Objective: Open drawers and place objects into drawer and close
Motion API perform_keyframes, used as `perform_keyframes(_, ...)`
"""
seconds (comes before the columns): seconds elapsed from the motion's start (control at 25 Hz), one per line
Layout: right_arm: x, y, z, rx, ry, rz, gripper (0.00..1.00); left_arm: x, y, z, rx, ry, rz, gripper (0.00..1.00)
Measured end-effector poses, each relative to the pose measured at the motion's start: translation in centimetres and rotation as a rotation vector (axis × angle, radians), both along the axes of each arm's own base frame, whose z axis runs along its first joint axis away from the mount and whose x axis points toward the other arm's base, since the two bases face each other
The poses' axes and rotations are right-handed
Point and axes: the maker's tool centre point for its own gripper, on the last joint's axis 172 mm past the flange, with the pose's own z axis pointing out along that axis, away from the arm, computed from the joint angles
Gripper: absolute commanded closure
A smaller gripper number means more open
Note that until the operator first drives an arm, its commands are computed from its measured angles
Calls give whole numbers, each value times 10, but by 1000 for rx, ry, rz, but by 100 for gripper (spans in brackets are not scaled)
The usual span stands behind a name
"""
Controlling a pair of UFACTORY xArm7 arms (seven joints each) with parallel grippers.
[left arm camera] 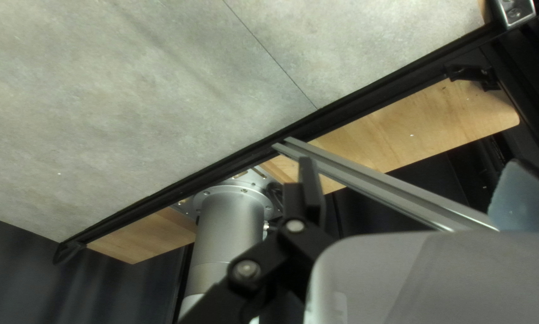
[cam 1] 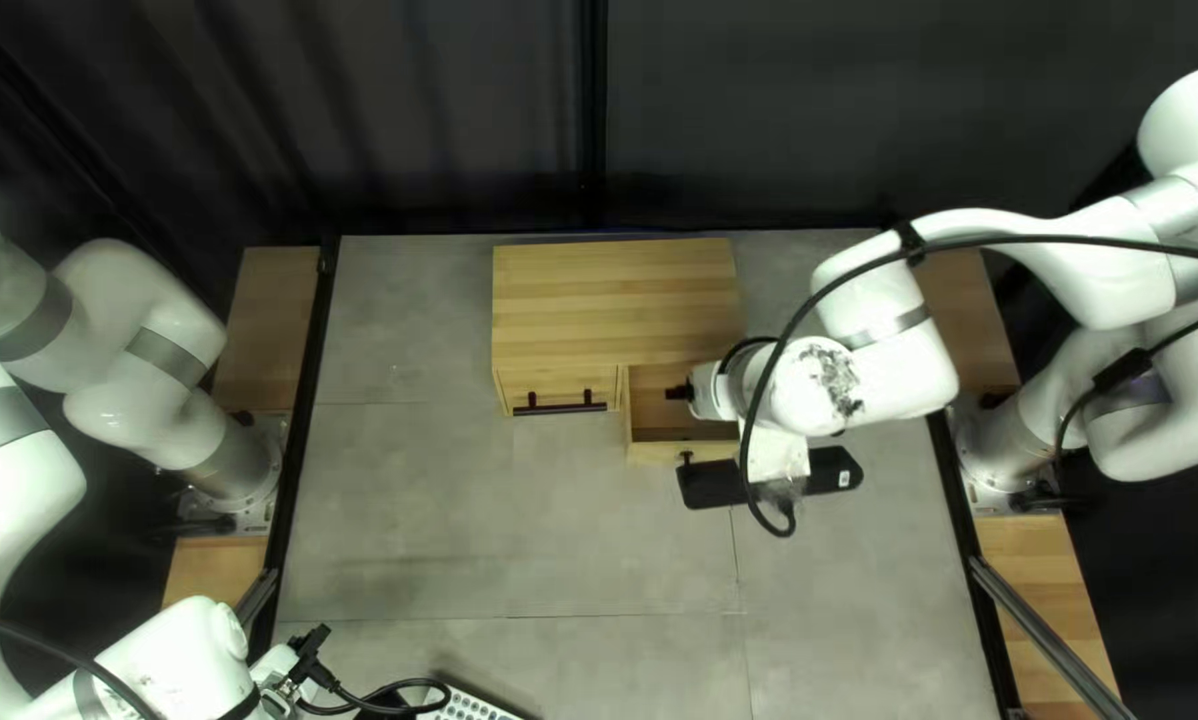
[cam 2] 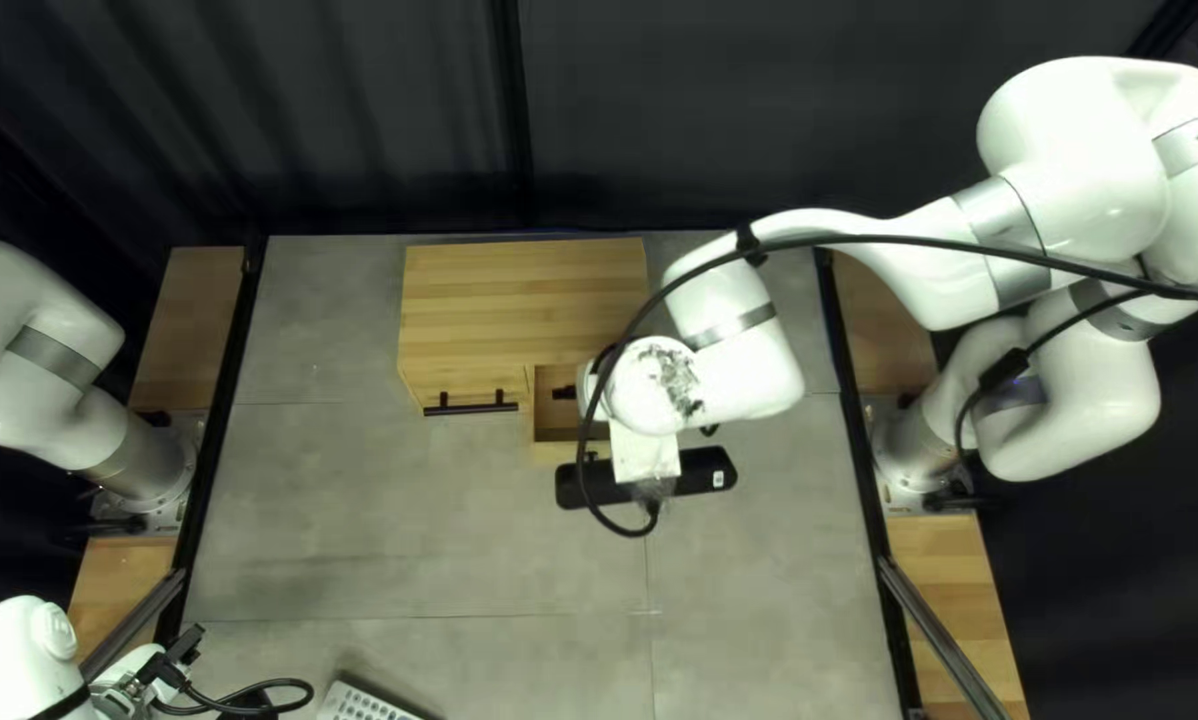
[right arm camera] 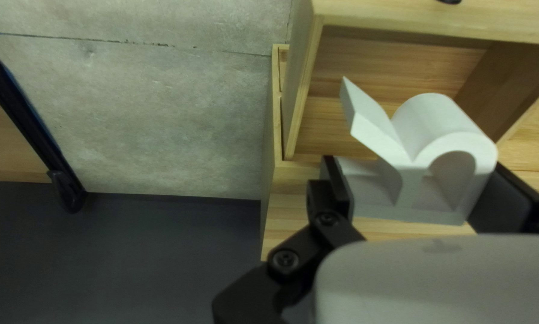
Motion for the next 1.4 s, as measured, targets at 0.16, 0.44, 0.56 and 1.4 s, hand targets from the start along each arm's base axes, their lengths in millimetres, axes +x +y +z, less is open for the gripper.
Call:
perform_keyframes(0.16,3,-2,-10,6,1,18,89,0,0,0,0,0,0,0)
perform_keyframes(0.44,4,-1,-25,25,5,35,88,0,0,0,0,0,0,0)
perform_keyframes(0.56,3,1,-24,29,9,36,86,0,0,0,0,0,0,0)
perform_keyframes(1.4,10,17,-11,18,47,46,98,0,0,0,0,0,0,0)
